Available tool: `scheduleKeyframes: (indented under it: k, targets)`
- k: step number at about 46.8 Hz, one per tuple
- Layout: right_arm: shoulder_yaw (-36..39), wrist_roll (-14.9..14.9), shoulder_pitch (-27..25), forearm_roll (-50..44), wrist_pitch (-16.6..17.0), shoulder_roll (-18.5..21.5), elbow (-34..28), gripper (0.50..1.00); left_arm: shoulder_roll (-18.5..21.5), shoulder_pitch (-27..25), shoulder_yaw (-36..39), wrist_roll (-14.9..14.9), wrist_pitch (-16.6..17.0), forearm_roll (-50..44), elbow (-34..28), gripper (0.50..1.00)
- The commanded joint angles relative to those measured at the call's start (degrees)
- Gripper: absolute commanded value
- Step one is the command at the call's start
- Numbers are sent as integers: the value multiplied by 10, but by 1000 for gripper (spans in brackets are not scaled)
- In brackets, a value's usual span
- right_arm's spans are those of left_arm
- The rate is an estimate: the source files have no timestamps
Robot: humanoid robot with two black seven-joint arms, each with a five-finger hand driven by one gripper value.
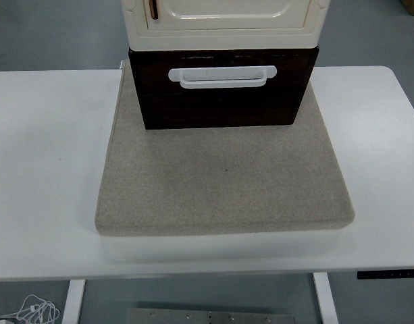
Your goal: Open the drawer under the combination cabinet
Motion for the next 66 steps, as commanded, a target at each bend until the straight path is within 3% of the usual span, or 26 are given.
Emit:
scheduleKeyframes:
  k: [1,15,25,31,41,46,57,66]
  targets:
    - [0,0,0,0,0,0,0,926,1,-33,65,0,1,0,-26,1000]
    - [0,0,0,0,0,0,0,926,-4,-109,276,3,6,-2,-81,1000]
    - [0,0,0,0,0,0,0,926,-25,-142,380,4,12,-4,-92,1000]
    - [0,0,0,0,0,0,0,926,-47,-151,434,25,12,-4,-98,1000]
    - [0,0,0,0,0,0,0,926,-72,-150,451,96,24,-5,-103,1000]
    - [0,0,0,0,0,0,0,926,-80,-148,451,114,51,-9,-103,1000]
    - [0,0,0,0,0,0,0,926,-89,-115,451,156,59,-9,-111,1000]
    - [0,0,0,0,0,0,0,926,-116,-90,448,188,109,-11,-108,1000]
